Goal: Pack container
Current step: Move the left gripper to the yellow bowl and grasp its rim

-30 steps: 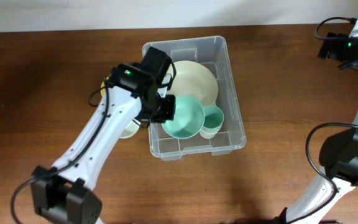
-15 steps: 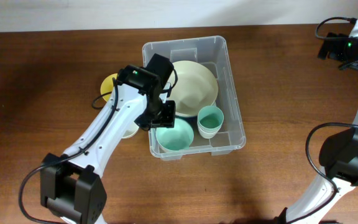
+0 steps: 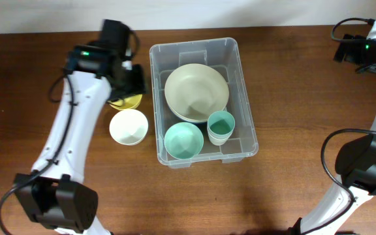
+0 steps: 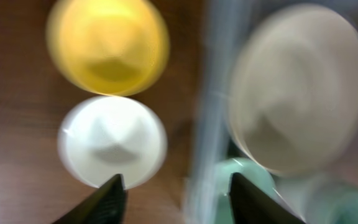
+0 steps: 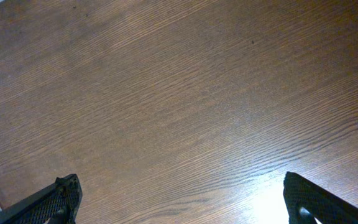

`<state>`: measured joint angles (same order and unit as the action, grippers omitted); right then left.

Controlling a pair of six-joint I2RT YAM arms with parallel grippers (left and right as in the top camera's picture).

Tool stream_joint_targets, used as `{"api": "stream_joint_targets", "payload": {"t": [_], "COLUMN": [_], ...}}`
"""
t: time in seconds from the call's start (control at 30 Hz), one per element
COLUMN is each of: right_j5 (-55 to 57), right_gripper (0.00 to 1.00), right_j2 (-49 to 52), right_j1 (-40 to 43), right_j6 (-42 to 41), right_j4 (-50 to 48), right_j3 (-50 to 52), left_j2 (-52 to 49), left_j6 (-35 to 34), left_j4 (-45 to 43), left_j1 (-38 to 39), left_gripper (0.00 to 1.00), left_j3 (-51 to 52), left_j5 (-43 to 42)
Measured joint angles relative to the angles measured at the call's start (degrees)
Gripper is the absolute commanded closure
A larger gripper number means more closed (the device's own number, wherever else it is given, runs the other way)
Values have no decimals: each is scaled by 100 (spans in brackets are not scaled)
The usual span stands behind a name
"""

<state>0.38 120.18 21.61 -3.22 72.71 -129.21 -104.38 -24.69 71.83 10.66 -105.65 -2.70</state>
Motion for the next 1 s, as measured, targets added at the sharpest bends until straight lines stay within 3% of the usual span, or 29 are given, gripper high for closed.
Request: {"api": "stream_joint_targets", "payload": {"t": [0.3,0.5,0.93,1.0], "right_j5": [0,0,0,0], "right_gripper": [1,1,1,1], "right_j2": [0,0,0,0], "right_j1": [0,0,0,0], "right_j6": [0,-2,-2,-2], "right_j4": [0,2,0,-2], "right_j3": [0,0,0,0], "left_j2": [-109,-789,-2535,-2640], "left_j6": [-212,-699,-1008,-1010], "left_j4": [-328,-463,-1720,-1700], "left_j1": [-1025,-1460,-1539,-1539], "left_gripper": [29,26,27,33], "left_j3": [0,0,2,2], "left_j5": [319,341,-470,-522]}}
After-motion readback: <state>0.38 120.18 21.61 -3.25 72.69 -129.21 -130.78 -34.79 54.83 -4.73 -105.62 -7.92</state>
